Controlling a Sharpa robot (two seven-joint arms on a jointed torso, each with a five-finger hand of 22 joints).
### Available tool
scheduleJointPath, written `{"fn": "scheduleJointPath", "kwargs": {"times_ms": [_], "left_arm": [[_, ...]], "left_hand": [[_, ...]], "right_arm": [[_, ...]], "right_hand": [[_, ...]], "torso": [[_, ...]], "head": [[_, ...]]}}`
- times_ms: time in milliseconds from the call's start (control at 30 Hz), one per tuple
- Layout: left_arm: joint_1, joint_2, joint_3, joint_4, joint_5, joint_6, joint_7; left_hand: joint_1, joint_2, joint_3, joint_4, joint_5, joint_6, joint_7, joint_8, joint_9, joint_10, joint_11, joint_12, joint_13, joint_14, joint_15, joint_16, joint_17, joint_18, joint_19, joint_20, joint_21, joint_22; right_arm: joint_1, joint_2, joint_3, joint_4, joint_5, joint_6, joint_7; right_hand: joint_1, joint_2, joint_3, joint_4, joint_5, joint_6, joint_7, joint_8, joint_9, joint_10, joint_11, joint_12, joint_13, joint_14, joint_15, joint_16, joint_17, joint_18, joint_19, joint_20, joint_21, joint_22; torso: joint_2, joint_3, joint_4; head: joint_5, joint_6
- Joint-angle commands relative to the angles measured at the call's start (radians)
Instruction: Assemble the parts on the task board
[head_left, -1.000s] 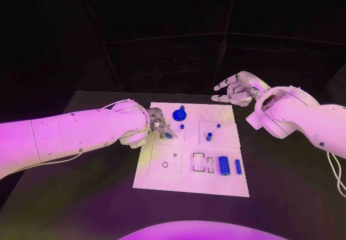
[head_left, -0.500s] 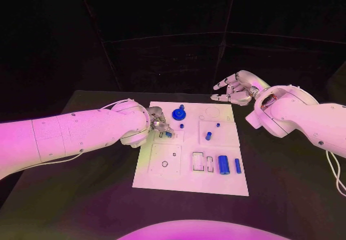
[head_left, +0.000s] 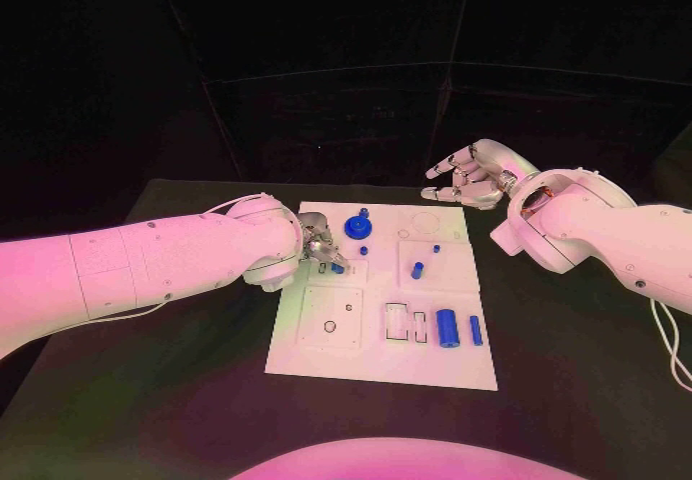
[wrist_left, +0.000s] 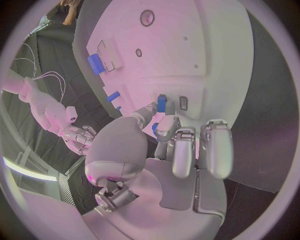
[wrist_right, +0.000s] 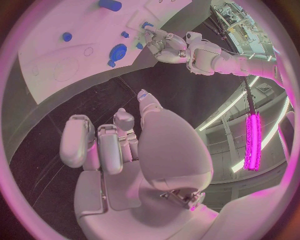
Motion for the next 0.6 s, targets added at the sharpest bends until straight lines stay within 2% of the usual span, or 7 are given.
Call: {"fn": "scheduleJointPath", "kwargs": {"times_ms": [33,367,600], "left_arm": [[-0.002,0.003,-0.002,-0.002,-0.018,0.052,-0.018],[-0.002,0.007,-0.002,-0.007,-0.021,0.061,-0.021],[-0.002,0.009,-0.002,-0.013,-0.021,0.054,-0.022]], "left_hand": [[0.008,0.000,0.166,-0.160,0.006,0.001,-0.005,0.007,0.001,0.005,-0.001,0.000,-0.001,0.106,0.000,0.003,0.263,-0.018,0.036,0.001,0.002,0.066],[0.007,-0.003,0.172,-0.159,0.008,0.001,-0.005,0.008,0.004,0.006,-0.001,0.001,0.001,0.106,0.000,0.003,0.263,-0.018,0.037,0.001,0.002,0.067],[-0.008,-0.020,0.194,-0.147,0.033,0.004,-0.008,0.016,0.017,0.014,-0.003,0.008,0.008,0.106,-0.002,0.003,0.263,-0.019,0.038,0.000,0.003,0.071]], "right_arm": [[0.002,0.002,0.001,0.000,-0.003,0.006,0.004],[0.002,0.003,0.001,-0.001,-0.003,0.007,0.005],[0.002,0.004,0.001,-0.001,-0.003,0.006,0.005]], "right_hand": [[0.004,0.005,-0.005,-0.001,0.005,0.008,0.000,0.003,0.000,-0.003,-0.001,-0.001,-0.001,0.064,-0.005,-0.003,0.077,-0.003,-0.004,-0.002,-0.003,-0.001],[0.004,0.005,-0.005,-0.001,0.005,0.008,0.000,0.003,0.000,-0.003,-0.001,-0.001,-0.001,0.064,-0.005,-0.003,0.077,-0.003,-0.004,-0.002,-0.003,-0.001],[0.007,0.006,-0.006,-0.001,0.007,0.008,-0.001,0.003,0.000,-0.003,-0.002,-0.003,-0.003,0.064,-0.006,-0.005,0.076,-0.003,-0.005,-0.003,-0.004,-0.003]], "torso": [[0.000,0.0005,0.0000],[0.000,0.0004,-0.0003],[0.000,0.0006,0.0007]], "head": [[0.000,-0.001],[0.000,-0.003],[0.000,-0.004]]}}
